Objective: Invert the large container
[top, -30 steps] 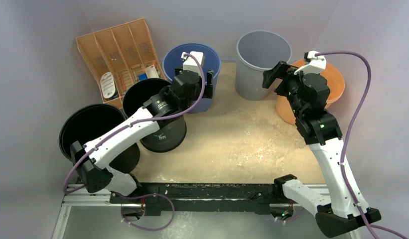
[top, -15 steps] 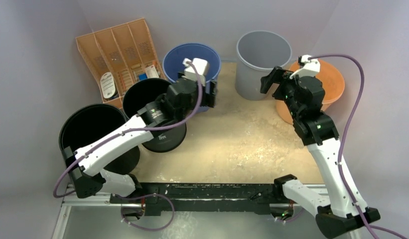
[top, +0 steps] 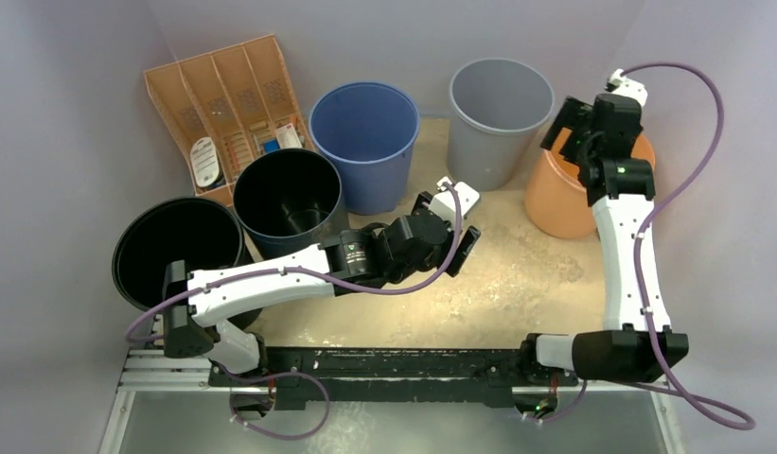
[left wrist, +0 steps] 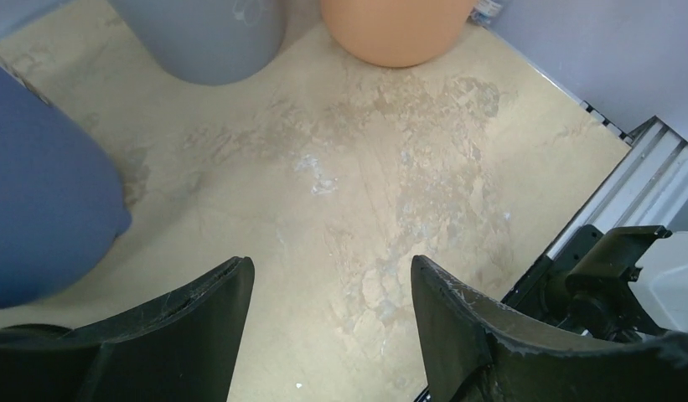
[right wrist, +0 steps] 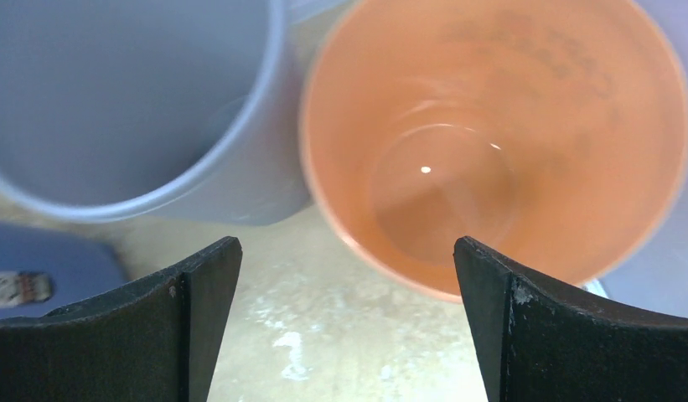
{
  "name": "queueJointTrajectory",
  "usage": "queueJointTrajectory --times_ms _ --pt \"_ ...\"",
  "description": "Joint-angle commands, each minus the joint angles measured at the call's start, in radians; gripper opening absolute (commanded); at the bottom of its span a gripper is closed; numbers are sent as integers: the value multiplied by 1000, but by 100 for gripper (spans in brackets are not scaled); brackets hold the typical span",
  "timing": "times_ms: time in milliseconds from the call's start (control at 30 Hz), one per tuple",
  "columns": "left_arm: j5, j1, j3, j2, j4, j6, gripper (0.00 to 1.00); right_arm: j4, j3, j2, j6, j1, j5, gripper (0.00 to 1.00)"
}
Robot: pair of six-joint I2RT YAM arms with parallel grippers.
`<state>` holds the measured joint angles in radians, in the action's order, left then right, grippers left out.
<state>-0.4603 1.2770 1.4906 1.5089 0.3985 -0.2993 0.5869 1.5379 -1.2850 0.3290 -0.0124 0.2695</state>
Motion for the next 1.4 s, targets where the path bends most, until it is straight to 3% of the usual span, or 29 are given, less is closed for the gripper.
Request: queueJointTrajectory --times_ms 0,433,600,900,1000,1133,1200,1267,1300,1367 --pt "-5 -4 -33 -13 -27 -90 68 49 25 -22 -43 -84 21 100" --pt "-17 -16 -65 31 -62 -123 73 -131 -57 -105 -209 -87 -71 92" --pt "-9 -16 -99 23 -97 -169 73 -62 45 -213 -229 -86 -95 86" --pt "-1 -16 -123 40 -116 -189 74 -47 82 -329 -225 -77 -166 80" --pt "-17 -16 -133 56 -117 -188 74 -52 69 -349 -215 -77 -191 67" --pt "-12 -16 -142 56 -135 -198 74 -57 62 -349 -203 -77 -200 42" --pt "10 -22 -142 36 -134 -219 76 -61 65 -330 -194 -77 -184 39" --pt "65 -47 -155 3 -146 -247 76 -85 58 -289 -188 -77 -187 9" --pt "93 -62 -167 -14 -154 -264 76 -95 56 -260 -178 -77 -186 0" --pt "141 -92 -190 -48 -167 -287 76 -121 45 -196 -164 -77 -188 0"
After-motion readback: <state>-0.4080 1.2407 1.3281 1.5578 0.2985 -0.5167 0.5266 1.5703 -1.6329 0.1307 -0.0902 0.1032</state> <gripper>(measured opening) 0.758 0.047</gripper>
